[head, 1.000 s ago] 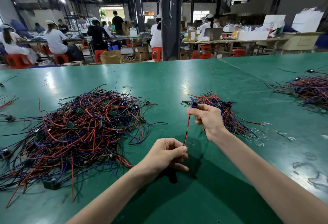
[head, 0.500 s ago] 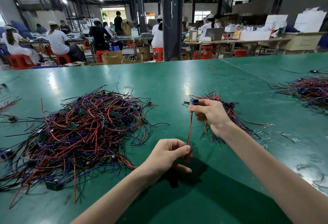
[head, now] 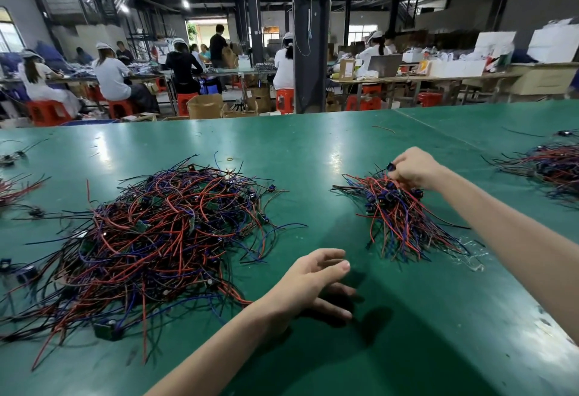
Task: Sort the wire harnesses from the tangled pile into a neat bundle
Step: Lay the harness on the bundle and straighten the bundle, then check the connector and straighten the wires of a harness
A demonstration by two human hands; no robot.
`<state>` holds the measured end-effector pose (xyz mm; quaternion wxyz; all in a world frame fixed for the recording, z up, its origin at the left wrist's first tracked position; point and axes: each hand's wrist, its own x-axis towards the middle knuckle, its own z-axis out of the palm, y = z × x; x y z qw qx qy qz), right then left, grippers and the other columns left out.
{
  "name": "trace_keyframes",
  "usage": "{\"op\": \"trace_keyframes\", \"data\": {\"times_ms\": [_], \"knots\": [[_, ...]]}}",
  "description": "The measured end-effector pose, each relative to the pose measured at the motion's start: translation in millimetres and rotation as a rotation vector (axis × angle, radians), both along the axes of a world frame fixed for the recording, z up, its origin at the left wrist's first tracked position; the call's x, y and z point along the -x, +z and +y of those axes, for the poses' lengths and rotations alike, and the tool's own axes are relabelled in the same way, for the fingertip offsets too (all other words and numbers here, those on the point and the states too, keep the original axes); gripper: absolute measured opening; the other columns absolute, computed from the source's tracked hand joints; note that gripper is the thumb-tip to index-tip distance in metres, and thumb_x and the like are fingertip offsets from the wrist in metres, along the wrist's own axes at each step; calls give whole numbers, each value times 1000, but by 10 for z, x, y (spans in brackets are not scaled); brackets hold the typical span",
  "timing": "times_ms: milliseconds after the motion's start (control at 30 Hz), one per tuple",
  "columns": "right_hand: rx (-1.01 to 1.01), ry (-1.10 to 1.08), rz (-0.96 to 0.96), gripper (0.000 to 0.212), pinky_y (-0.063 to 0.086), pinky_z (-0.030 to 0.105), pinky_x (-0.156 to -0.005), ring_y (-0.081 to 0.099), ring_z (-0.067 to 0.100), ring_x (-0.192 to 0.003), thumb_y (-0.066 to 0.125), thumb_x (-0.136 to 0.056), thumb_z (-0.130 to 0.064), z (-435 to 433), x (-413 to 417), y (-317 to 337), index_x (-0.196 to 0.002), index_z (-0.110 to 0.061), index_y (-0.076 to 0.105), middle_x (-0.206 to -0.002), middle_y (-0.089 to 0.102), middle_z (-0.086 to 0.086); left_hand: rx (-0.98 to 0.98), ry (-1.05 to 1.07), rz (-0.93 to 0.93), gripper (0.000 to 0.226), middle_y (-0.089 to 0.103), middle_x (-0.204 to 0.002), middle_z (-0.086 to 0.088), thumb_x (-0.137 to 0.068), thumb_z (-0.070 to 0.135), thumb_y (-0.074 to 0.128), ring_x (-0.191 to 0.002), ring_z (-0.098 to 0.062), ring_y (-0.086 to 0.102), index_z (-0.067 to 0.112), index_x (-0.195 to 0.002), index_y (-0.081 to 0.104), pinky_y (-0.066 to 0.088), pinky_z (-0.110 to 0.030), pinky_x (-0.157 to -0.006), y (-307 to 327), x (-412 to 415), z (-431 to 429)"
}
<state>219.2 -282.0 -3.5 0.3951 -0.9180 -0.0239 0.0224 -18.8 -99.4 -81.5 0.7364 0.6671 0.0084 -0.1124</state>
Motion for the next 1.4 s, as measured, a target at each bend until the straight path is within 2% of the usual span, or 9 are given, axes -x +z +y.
{"op": "trace_keyframes", "data": {"times_ms": [133, 267, 400, 633, 767, 900, 1133, 1300, 1400], "knots": [[191, -18, -55, 20, 52, 29, -63, 57, 21, -55, 67, -84, -3, -38, 35, -213, -103, 4, 69, -74, 68, 12, -92, -32, -50, 26, 56, -125, -4, -95, 20, 55, -76, -17, 69, 15, -121, 52, 57, -32, -52, -6, 41, -15], [388, -69, -164, 25, 49, 35, -82, 60, 33, -93, 58, -85, -8, 37, 163, -286, -109, -5, 66, -111, 64, 19, -425, -21, -340, 20, 64, -94, -7, -92, 12, 59, -70, -27, 65, 13, -112, 60, 58, -48, -58, 16, 39, 6], [733, -120, -354, 28, 41, 41, -87, 48, 35, -106, 56, -82, -14, 248, 472, -393, -108, -4, 53, -121, 45, 20, -514, 61, -519, 7, 54, -59, 2, -91, 8, 61, -52, -19, 59, 9, -97, 65, 58, -41, -55, 251, -20, 174], [820, 196, -608, 27, 33, 35, -83, 59, 21, -99, 48, -84, -13, 630, 1009, -823, -108, -22, 57, -104, 62, -1, -1048, 655, -636, 19, 60, -63, 4, -97, 16, 49, -47, -16, 56, 9, -104, 65, 48, -32, -43, 624, -192, 1013], [763, 276, -638, 34, 28, 34, -80, 56, 21, -93, 47, -79, -6, 673, 1098, -942, -108, -22, 58, -98, 56, -1, -1304, 1050, -416, 23, 65, -77, -7, -95, 12, 47, -59, -19, 55, 9, -107, 66, 38, -23, -46, 708, -225, 1713], [720, 315, -654, 38, 30, 33, -85, 55, 22, -86, 44, -78, -2, 713, 1131, -979, -109, -20, 60, -99, 56, 0, -1538, 766, 34, 23, 67, -103, -10, -94, 21, 49, -96, -31, 59, 16, -107, 68, 53, -38, -77, 687, -290, 2123], [627, 326, -651, 39, 29, 32, -85, 55, 21, -87, 44, -80, 0, 687, 1088, -1042, -106, -18, 66, -95, 59, 0, -1374, 781, 40, 17, 69, -89, -7, -83, 2, 62, -83, -27, 63, 14, -89, 73, 53, -34, -70, 708, -399, 2262], [619, 336, -642, 35, 28, 32, -85, 55, 21, -87, 43, -81, -2, 688, 1084, -1048, -102, -17, 67, -94, 60, 0, -388, 783, 261, 9, 55, -74, -9, -82, -3, 65, -61, -14, 49, -5, -86, 57, 51, -19, -43, 1041, -428, 2343], [617, 337, -643, 34, 28, 32, -85, 55, 21, -86, 43, -81, -3, 689, 1083, -1045, -100, -17, 68, -93, 60, 0, -62, 726, 278, 8, 54, -82, -9, -88, 3, 57, -61, -9, 46, -4, -86, 60, 48, -14, -43, 1218, -417, 2402]]}}
